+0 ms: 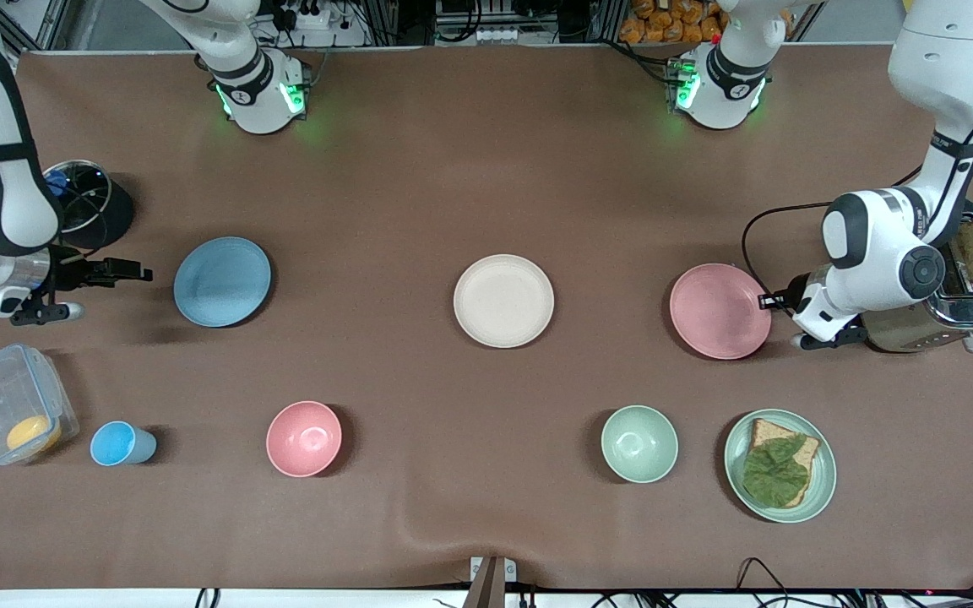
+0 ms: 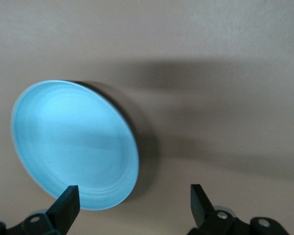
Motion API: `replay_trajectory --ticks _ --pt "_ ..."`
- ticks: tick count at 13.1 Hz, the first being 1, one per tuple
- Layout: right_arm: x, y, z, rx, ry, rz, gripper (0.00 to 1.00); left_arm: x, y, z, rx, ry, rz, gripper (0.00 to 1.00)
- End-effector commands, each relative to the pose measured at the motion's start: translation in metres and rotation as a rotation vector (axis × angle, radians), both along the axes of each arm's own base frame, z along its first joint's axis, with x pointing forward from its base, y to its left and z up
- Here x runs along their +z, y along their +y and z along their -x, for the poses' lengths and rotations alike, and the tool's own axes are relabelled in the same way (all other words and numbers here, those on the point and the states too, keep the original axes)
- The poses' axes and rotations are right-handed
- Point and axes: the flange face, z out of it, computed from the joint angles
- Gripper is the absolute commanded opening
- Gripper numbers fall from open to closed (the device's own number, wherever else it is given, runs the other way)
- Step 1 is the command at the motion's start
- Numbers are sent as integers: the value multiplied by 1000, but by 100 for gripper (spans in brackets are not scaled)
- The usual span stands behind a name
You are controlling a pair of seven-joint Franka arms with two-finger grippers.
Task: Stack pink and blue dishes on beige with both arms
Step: 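Grasp the pink plate with the left gripper while the right gripper reaches the blue plate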
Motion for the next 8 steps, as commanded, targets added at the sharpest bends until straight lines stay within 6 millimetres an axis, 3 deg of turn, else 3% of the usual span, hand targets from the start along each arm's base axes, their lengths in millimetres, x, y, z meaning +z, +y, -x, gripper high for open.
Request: replay_trajectory --ticks 1,4,6,8 --pt "-41 2 0 -11 8 -55 100 54 -18 -9 -24 -27 26 0" --pt "-66 18 -2 -48 29 -111 100 106 -61 -30 -15 -27 119 0" --pt "-69 31 -6 -43 29 -123 100 122 -98 -40 5 -32 173 0" --pt "-67 34 -8 -22 25 -127 59 120 -154 -42 20 -6 196 0"
